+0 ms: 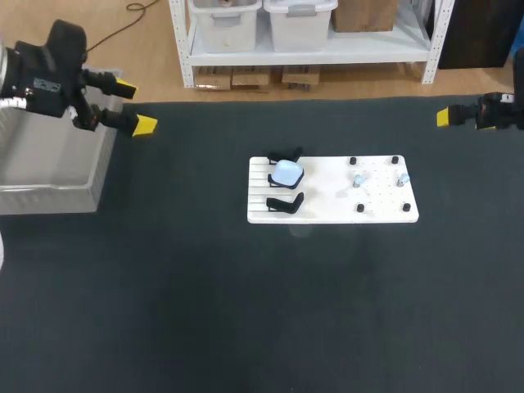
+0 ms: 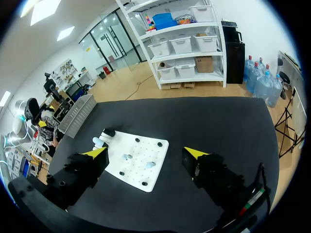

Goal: Pick up each earbud case from the left stands, insert the matching earbuds, close the lid, and place the case in the box.

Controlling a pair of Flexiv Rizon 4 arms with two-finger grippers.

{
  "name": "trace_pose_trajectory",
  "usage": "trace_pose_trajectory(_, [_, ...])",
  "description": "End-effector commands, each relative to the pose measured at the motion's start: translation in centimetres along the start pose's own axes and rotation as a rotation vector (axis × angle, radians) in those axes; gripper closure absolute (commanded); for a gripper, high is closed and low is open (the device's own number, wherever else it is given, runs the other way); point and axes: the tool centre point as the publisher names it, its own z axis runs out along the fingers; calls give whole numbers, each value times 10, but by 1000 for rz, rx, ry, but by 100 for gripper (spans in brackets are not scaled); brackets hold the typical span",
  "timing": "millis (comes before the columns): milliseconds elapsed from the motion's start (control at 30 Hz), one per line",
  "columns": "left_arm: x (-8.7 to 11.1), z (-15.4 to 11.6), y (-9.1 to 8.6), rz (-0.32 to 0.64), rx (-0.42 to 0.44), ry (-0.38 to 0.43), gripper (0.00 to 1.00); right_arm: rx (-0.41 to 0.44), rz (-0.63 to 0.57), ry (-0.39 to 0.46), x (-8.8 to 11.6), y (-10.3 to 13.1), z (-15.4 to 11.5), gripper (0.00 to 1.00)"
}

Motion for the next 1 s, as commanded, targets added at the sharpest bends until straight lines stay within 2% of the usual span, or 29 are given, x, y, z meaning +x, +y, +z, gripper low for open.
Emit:
trace_pose_trajectory(33, [3,10,0,36,84,-12,0,2,0,0,0,0,0,0])
trace_pose_trajectory(267, [8,31,-14,147,149,-20,0,2,0,0,0,0,0,0])
trace_pose_trajectory(500, [20,59,-20,245,172,-3,0,2,0,0,0,0,0,0])
trace_pose_trajectory(800, [27,85,-21,291,255,42,0,2,0,0,0,0,0,0])
trace_pose_trajectory(1000, [27,95,-18,283,310,44,0,2,0,0,0,0,0,0])
